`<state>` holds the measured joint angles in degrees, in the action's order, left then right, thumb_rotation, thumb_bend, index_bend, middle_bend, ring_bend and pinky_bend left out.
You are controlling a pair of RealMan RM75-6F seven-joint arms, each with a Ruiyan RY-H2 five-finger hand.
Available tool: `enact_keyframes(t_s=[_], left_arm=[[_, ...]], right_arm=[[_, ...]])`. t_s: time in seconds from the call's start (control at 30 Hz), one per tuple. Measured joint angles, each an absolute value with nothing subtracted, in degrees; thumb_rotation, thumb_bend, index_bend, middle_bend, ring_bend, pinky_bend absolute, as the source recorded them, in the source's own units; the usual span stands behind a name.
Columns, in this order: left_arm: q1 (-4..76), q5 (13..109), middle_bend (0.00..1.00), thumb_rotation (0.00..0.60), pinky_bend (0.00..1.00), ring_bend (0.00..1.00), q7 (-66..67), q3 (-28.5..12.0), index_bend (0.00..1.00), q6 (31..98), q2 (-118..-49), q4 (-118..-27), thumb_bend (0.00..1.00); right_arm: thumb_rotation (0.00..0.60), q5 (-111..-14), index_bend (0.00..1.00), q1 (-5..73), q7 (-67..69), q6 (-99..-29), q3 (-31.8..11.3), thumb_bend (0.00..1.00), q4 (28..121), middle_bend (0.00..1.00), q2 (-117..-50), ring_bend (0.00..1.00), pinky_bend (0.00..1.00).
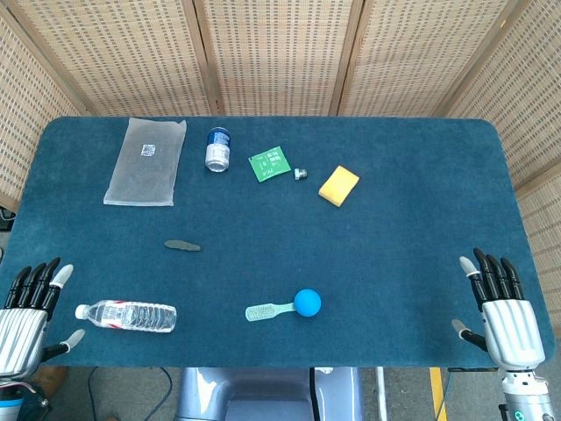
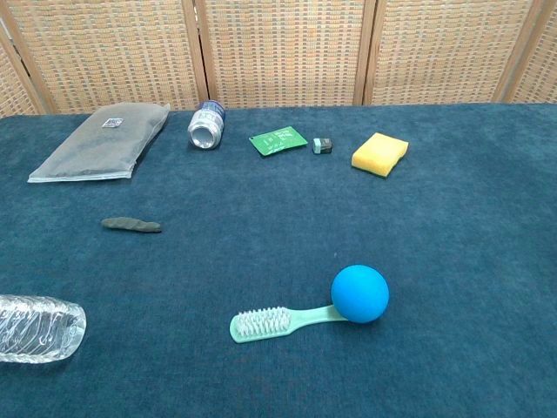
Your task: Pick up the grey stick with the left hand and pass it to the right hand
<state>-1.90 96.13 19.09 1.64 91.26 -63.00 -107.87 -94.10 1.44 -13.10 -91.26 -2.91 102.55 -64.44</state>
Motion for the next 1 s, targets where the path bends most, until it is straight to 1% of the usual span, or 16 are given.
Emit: enact_keyframes(t_s=[0.23, 0.33, 0.43, 0.5, 0.57, 0.6, 0.67, 0.77, 0.9, 1.0], left_arm=[[-1.5, 95.4, 0.00, 0.600, 0.00, 0.00, 19.2, 1.4, 0.00, 90.4, -63.3, -107.6, 0.00], [0.0, 95.1, 0.00, 0.600, 0.00, 0.00, 17.9, 0.6, 0.00, 88.7, -64.0, -106.4, 0.00], [2.9, 94.4, 0.00, 0.600, 0.00, 0.00, 14.8, -1.4, 0.01, 86.3, -65.5, -103.3, 0.00], [6.0, 93.2, 0.00, 0.600, 0.00, 0.00, 13.1, -3.4, 0.06, 83.3, -66.9, -100.5, 0.01], [9.0, 92.0, 0.00, 0.600, 0.00, 0.00, 12.0, -5.2, 0.17, 80.3, -68.3, -98.1, 0.06], [11.1, 91.1, 0.00, 0.600, 0.00, 0.00, 11.4, -6.4, 0.21, 78.0, -69.4, -96.8, 0.09], [14.2, 89.5, 0.00, 0.600, 0.00, 0.00, 10.6, -8.0, 0.29, 74.4, -71.1, -94.7, 0.18], [19.3, 86.3, 0.00, 0.600, 0.00, 0.00, 10.2, -10.3, 0.33, 68.5, -74.6, -90.1, 0.30], [25.0, 80.9, 0.00, 0.600, 0.00, 0.00, 12.0, -12.2, 0.36, 61.6, -80.3, -83.3, 0.34], [27.5, 77.6, 0.00, 0.600, 0.00, 0.00, 13.8, -12.7, 0.39, 58.5, -83.8, -79.0, 0.35]], right_arm=[[0.600, -94.0, 0.00, 1.4, -12.9, -91.1, -2.8, 0.00, 102.6, 0.00, -64.4, 0.00, 0.00], [0.600, -94.1, 0.00, 1.5, -13.2, -90.9, -2.7, 0.00, 102.7, 0.00, -64.5, 0.00, 0.00], [0.600, -94.0, 0.00, 1.7, -13.5, -90.4, -2.6, 0.00, 102.9, 0.00, -64.6, 0.00, 0.00], [0.600, -93.7, 0.00, 1.8, -13.7, -90.2, -2.7, 0.00, 103.0, 0.00, -64.6, 0.00, 0.00], [0.600, -93.2, 0.00, 1.9, -13.9, -89.9, -2.9, 0.00, 103.1, 0.00, -64.7, 0.00, 0.00], [0.600, -92.9, 0.00, 1.9, -14.1, -89.7, -2.9, 0.00, 103.1, 0.00, -64.8, 0.00, 0.00], [0.600, -92.3, 0.00, 2.1, -14.4, -89.3, -3.1, 0.00, 103.1, 0.00, -64.9, 0.00, 0.00], [0.600, -91.3, 0.00, 2.3, -14.9, -88.7, -3.4, 0.00, 103.1, 0.00, -65.1, 0.00, 0.00], [0.600, -90.1, 0.00, 2.7, -15.3, -87.7, -3.7, 0.00, 102.8, 0.00, -65.3, 0.00, 0.00], [0.600, -89.4, 0.00, 3.0, -15.2, -87.1, -3.8, 0.00, 102.7, 0.00, -65.4, 0.00, 0.00]])
